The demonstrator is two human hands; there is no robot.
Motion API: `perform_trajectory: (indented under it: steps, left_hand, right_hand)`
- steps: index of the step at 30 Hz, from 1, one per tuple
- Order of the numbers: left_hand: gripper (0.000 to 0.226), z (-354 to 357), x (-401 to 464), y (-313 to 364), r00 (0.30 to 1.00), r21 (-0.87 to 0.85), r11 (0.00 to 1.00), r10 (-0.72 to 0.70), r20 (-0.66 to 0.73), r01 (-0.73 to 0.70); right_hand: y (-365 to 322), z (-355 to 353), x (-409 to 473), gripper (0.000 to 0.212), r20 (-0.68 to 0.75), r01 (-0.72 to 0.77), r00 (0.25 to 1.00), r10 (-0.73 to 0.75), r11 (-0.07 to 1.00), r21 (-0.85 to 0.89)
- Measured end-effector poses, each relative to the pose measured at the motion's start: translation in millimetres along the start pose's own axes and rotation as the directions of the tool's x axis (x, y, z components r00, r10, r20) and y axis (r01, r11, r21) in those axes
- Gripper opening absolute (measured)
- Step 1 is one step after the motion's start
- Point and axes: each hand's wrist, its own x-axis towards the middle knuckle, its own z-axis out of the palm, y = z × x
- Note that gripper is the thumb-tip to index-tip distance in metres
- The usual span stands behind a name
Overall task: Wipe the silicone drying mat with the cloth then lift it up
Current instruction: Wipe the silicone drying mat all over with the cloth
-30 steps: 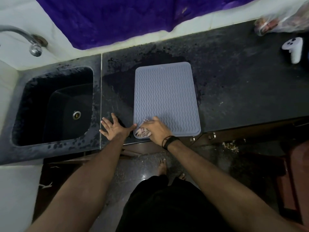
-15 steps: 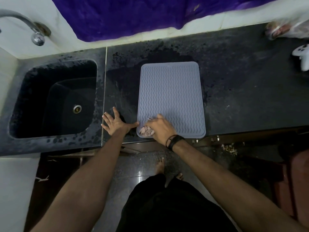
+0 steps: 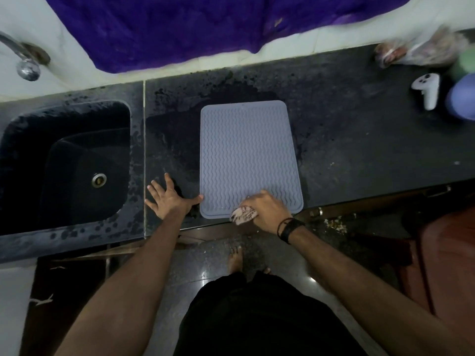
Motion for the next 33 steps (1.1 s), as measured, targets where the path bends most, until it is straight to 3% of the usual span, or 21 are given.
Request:
perform_trajectory:
  steps: [3, 5, 8, 13, 16, 22, 27, 33]
  left_hand:
    - [0.139, -1, 4, 1, 0.999, 0.025, 0.999, 0.032, 0.001, -0.032]
    - [0.135, 0, 6, 2, 0.998, 0.041, 0.997, 0.063, 0.012, -0.063]
    - [0.119, 3, 8, 4, 0.981, 0.084, 0.977, 0.194, 0.029, -0.195]
    - [0.089, 5, 8, 8, 0.92, 0.084, 0.919, 0.374, 0.115, -0.384]
    - [0.081, 2, 4, 12, 0.915, 0.159, 0.906, 0.368, 0.166, -0.393]
    - [0.078, -1, -3, 20, 0.925, 0.241, 0.894, 0.349, 0.149, -0.376]
    - [0.094, -19, 7, 32, 0.905, 0.258, 0.87, 0.378, 0.197, -0.42]
    - [0.09, -49, 31, 60, 0.859, 0.156, 0.847, 0.487, 0.159, -0.509]
  right_hand:
    - [33, -13, -20, 0.052, -0.135, -0.103, 0.986, 0.102, 0.995, -0.002]
    - [46, -16, -30, 0.051, -0.111, -0.143, 0.983, 0.143, 0.99, 0.004]
    - [59, -19, -40, 0.041, -0.083, -0.265, 0.961, 0.263, 0.964, -0.007]
    - [79, -36, -37, 0.046, -0.257, -0.3, 0.919, 0.297, 0.954, 0.029]
    - [85, -43, -34, 0.047, -0.177, -0.279, 0.945, 0.276, 0.96, 0.008]
    - [90, -52, -37, 0.031, 0.033, -0.386, 0.92, 0.391, 0.917, -0.103]
    - [69, -77, -5, 0.011, -0.108, -0.345, 0.927, 0.359, 0.929, 0.131]
    - [34, -98, 60, 0.019, -0.25, -0.318, 0.885, 0.393, 0.902, 0.291]
